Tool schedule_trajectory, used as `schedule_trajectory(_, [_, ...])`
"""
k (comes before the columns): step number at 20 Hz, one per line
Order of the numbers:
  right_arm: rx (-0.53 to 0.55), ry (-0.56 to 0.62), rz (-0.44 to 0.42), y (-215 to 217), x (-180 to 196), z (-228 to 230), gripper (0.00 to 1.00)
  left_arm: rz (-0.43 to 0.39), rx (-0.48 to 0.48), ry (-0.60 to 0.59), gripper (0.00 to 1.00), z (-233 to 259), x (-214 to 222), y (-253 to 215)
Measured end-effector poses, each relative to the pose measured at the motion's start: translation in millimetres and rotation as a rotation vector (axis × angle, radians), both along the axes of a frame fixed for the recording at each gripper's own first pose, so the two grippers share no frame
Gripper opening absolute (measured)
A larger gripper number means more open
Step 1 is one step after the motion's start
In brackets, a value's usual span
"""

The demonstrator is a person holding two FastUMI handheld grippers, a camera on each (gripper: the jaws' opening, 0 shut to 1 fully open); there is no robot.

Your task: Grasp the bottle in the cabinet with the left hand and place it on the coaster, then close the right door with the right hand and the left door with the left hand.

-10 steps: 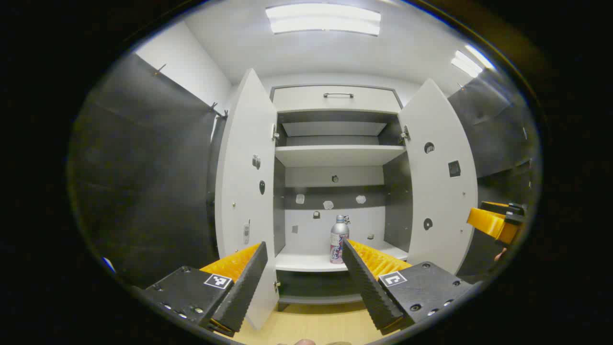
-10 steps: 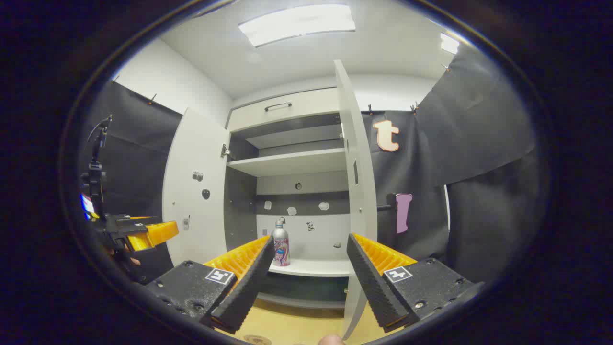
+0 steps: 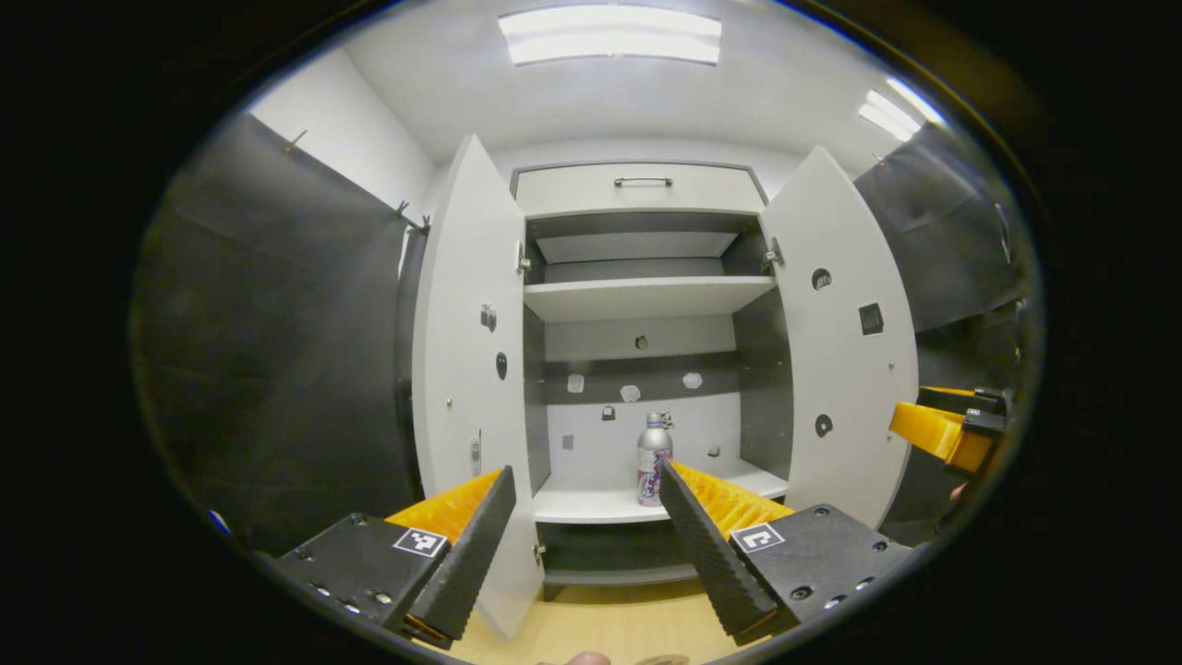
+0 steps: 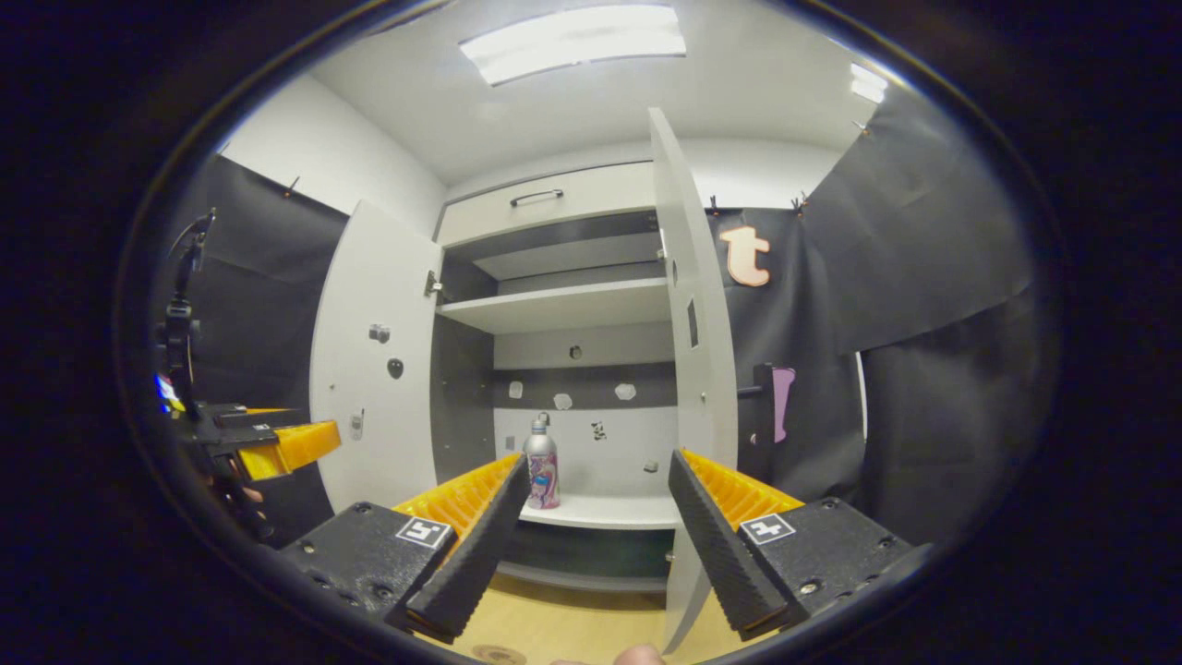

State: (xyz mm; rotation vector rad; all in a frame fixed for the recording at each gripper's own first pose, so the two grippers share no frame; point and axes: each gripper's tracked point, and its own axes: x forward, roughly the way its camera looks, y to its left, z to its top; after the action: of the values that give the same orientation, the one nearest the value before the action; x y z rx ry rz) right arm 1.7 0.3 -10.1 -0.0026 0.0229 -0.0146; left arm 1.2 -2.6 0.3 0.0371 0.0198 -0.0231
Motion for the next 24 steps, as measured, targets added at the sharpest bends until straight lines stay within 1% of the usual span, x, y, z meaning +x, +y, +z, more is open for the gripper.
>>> schedule_trajectory(1, [0.002, 0.005, -0.001, -2, -1, -1, 0.96, -0.005, -0.013, 0.006, 0.96, -1, 0, -2])
schedule_trajectory(2, [0.003, 0.009, -0.005, -3, -1, -2, 0.99, -0.008, -0.022, 0.011, 0.98, -2, 0, -3])
schedule_trajectory(3, [0.005, 0.009, -0.010, -5, -3, -2, 0.99, -0.005, -0.026, 0.012, 0.96, -1, 1, -3])
schedule_trajectory(5, [0.006, 0.010, -0.019, -10, -4, -2, 0.99, 0.001, -0.013, 0.013, 0.99, -2, 2, 0])
schedule_trajectory(6, [0.008, 0.009, -0.020, -12, -5, -1, 0.96, -0.004, -0.005, 0.015, 0.98, -3, 4, 0])
schedule_trajectory(7, [0.010, 0.007, -0.025, -14, -5, 1, 0.96, -0.005, 0.003, 0.012, 0.99, -2, 6, -1])
schedule_trajectory(8, [0.016, 0.004, -0.028, -16, -5, 2, 0.99, -0.008, 0.008, 0.009, 0.99, -3, 9, -3])
schedule_trajectory(9, [0.018, 0.006, -0.030, -18, -4, 3, 0.99, -0.018, 0.004, 0.004, 0.99, -2, 13, -8])
schedule_trajectory(10, [0.019, 0.010, -0.033, -18, -4, 2, 0.99, -0.032, -0.006, 0.002, 0.96, -2, 16, -14])
schedule_trajectory(13, [0.010, 0.011, -0.055, -26, -10, 4, 0.99, -0.070, -0.029, 0.007, 0.96, -6, 36, -31])
schedule_trajectory(14, [0.006, 0.008, -0.070, -30, -13, 4, 0.96, -0.083, -0.033, 0.011, 0.94, -8, 46, -37])
schedule_trajectory(16, [-0.015, 0.005, -0.113, -43, -22, 5, 0.96, -0.105, -0.038, 0.023, 0.96, -14, 67, -49])
schedule_trajectory(17, [-0.028, 0.005, -0.141, -52, -27, 6, 0.98, -0.115, -0.036, 0.024, 0.98, -17, 78, -55])
schedule_trajectory(18, [-0.041, 0.003, -0.172, -61, -34, 7, 0.95, -0.125, -0.029, 0.029, 0.98, -21, 90, -61])
schedule_trajectory(19, [-0.051, 0.002, -0.205, -70, -41, 9, 0.95, -0.135, -0.022, 0.032, 0.96, -25, 103, -67])
schedule_trajectory(21, [-0.065, 0.006, -0.272, -88, -55, 10, 0.96, -0.148, -0.009, 0.059, 0.96, -40, 128, -76])
schedule_trajectory(22, [-0.068, 0.008, -0.305, -96, -63, 10, 0.99, -0.158, -0.006, 0.069, 0.99, -46, 139, -83])
schedule_trajectory(24, [-0.071, 0.012, -0.374, -112, -76, 10, 0.99, -0.180, -0.001, 0.086, 0.96, -59, 163, -92])
